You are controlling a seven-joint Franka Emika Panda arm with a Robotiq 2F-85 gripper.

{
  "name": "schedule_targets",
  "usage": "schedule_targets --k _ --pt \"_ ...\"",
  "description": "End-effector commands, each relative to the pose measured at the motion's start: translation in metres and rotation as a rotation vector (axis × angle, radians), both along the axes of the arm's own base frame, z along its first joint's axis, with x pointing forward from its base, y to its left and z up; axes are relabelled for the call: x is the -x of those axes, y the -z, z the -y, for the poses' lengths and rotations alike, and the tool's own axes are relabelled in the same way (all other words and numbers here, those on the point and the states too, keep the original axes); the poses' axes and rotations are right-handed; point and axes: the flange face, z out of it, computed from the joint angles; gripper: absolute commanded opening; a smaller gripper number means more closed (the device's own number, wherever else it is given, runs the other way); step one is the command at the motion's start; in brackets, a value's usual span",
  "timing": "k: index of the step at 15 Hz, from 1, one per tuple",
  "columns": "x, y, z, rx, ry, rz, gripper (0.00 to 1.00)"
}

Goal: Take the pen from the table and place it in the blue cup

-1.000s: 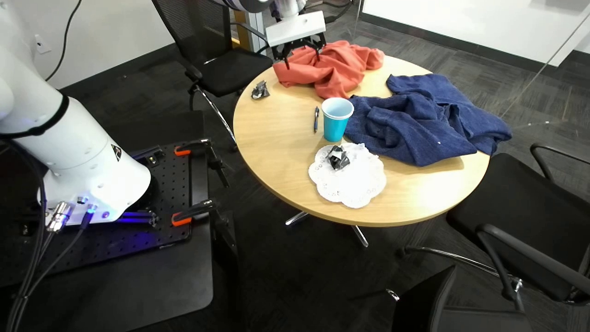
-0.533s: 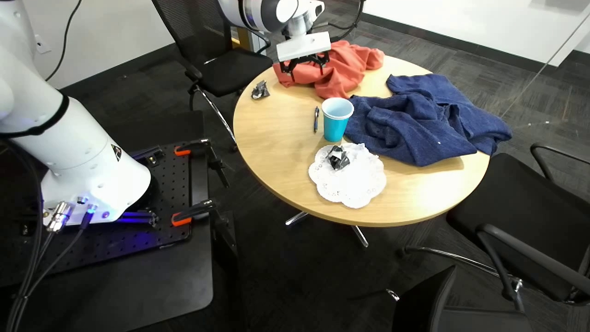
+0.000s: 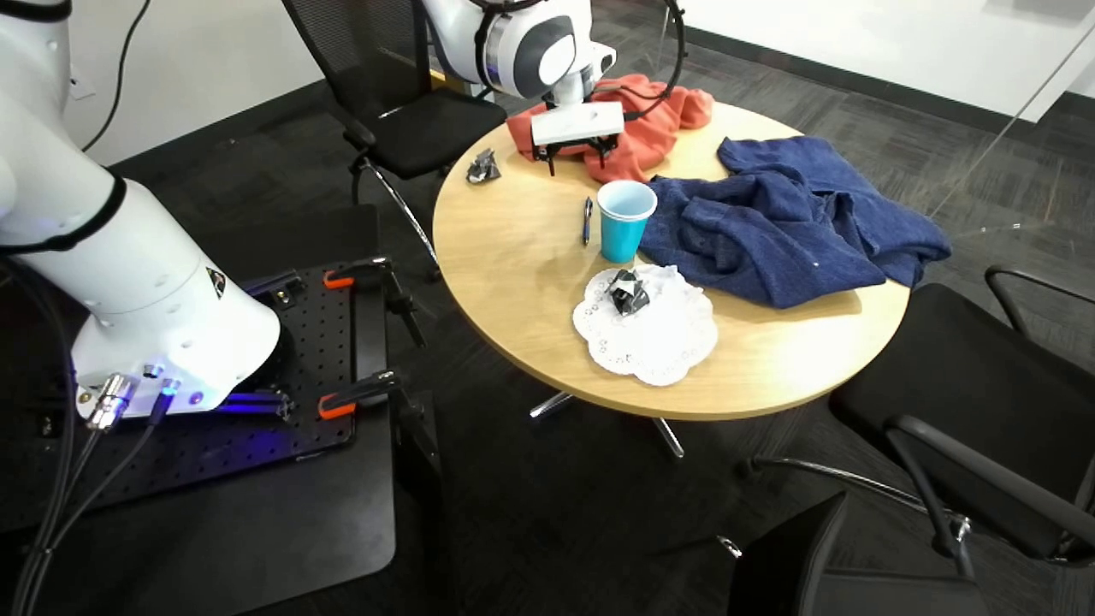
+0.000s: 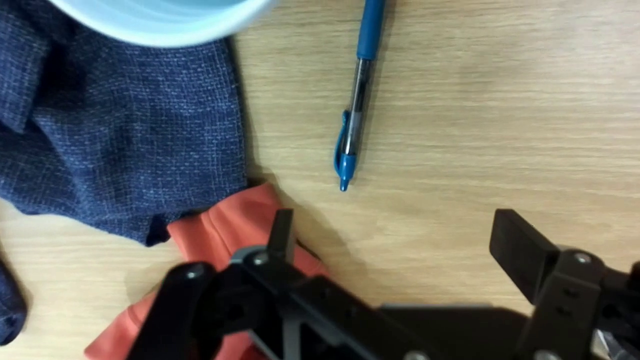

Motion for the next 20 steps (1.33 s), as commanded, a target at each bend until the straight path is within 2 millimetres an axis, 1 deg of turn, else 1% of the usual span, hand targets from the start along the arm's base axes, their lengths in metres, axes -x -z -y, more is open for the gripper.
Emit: schedule_targets --k 1,7,13,20 --pt "-0.016 0.013 0.004 0.009 0.021 -0.059 1.0" --pt "-0.026 0.032 0.011 0.039 0.03 -0.134 1.0" --pt "-0.031 0.049 0.013 0.041 0.026 -0.145 1.0" --pt "-0.035 0.059 0.013 0.038 0.022 -0.146 1.0"
